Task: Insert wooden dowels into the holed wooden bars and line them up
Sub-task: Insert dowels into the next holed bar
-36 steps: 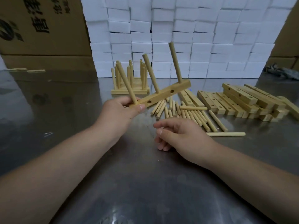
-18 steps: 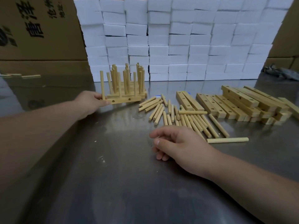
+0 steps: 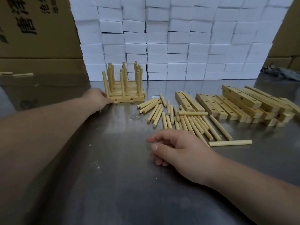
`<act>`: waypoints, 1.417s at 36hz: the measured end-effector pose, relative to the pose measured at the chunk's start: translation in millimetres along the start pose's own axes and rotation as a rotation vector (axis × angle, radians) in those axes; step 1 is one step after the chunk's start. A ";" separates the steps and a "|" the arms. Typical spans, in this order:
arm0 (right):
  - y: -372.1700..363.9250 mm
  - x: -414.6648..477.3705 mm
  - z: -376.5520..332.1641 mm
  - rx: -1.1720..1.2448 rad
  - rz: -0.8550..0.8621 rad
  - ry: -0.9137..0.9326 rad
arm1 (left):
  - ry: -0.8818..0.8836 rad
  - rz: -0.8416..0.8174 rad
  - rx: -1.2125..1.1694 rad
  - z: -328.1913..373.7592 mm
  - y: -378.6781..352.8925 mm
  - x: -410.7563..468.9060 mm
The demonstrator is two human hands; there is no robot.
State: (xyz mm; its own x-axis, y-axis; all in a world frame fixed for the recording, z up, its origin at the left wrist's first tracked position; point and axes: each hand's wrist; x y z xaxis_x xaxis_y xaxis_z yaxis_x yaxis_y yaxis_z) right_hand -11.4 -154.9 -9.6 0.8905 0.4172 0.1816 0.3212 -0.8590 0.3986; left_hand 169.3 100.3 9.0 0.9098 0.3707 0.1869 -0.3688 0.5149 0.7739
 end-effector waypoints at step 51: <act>68.2 7.3 -22.9 -0.564 0.720 0.005 | -0.267 0.006 0.119 61.6 -33.7 -120.9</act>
State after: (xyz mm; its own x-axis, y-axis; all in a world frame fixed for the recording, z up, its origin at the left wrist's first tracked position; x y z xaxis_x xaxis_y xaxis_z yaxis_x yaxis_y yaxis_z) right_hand 9.5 -203.6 39.5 0.8130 -0.1609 0.5596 -0.5175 -0.6404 0.5676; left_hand 83.4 -9.5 -2.4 0.9315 0.1491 0.3318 -0.3636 0.4132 0.8349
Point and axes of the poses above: each hand's wrist, its own x-axis towards the middle knuckle, its own y-axis out of the back of the hand, z = x × y, and after that the axes turned 4 degrees about z, right-handed
